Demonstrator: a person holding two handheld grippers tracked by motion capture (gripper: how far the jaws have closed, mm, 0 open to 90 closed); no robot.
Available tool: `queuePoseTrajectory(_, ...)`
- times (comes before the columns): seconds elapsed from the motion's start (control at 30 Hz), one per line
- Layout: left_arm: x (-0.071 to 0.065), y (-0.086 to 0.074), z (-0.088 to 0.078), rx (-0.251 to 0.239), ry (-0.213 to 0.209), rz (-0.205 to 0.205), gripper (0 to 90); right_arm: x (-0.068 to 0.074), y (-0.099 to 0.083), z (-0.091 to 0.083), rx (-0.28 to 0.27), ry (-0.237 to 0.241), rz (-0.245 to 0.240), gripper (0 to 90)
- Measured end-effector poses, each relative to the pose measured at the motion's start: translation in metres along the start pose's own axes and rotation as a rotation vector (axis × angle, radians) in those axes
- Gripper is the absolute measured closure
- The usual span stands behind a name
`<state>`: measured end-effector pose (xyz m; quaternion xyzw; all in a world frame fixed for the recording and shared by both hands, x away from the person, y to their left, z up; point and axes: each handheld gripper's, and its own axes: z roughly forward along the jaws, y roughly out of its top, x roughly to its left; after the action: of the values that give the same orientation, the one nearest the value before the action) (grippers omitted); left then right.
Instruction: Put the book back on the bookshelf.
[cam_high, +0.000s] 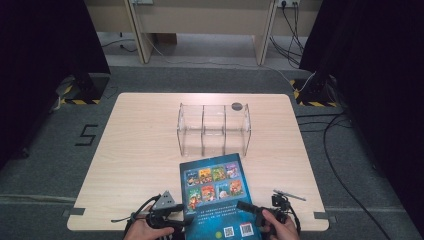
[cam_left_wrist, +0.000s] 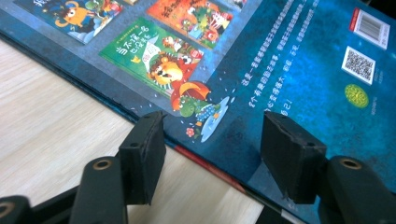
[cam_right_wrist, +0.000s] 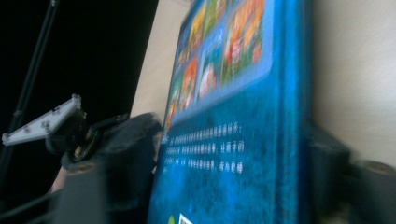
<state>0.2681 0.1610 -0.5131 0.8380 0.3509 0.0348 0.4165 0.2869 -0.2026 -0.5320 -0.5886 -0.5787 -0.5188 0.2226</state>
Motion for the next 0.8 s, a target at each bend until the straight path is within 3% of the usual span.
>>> queuePoseTrajectory(0.03,0.000,0.000,0.000,0.000,0.000,0.000,40.8,0.001,0.000,0.001,0.026,-0.007,-0.014,39.3)
queuePoseTrajectory(0.07,0.000,0.000,0.000,-0.001,0.003,0.001,40.7,0.003,0.002,0.001,0.038,-0.041,-0.097,41.8)
queuePoseTrajectory(0.17,0.002,0.000,0.000,-0.002,-0.007,0.002,40.4,0.009,0.005,-0.003,0.095,-0.097,-0.278,53.2)
queuePoseTrajectory(0.2,0.001,-0.001,0.000,-0.002,-0.005,0.003,40.2,0.010,0.006,-0.005,0.114,-0.095,-0.316,53.2)
queuePoseTrajectory(0.37,0.003,0.000,-0.001,-0.001,-0.015,0.002,39.1,0.014,0.009,-0.009,0.147,-0.054,-0.466,52.9)
queuePoseTrajectory(0.6,0.007,0.000,0.000,-0.015,-0.022,-0.033,33.7,0.030,0.011,-0.014,0.107,0.009,-0.664,55.0)
queuePoseTrajectory(0.8,0.009,0.001,-0.001,-0.012,-0.023,-0.052,28.2,0.045,0.012,-0.015,0.079,0.013,-0.822,55.0)
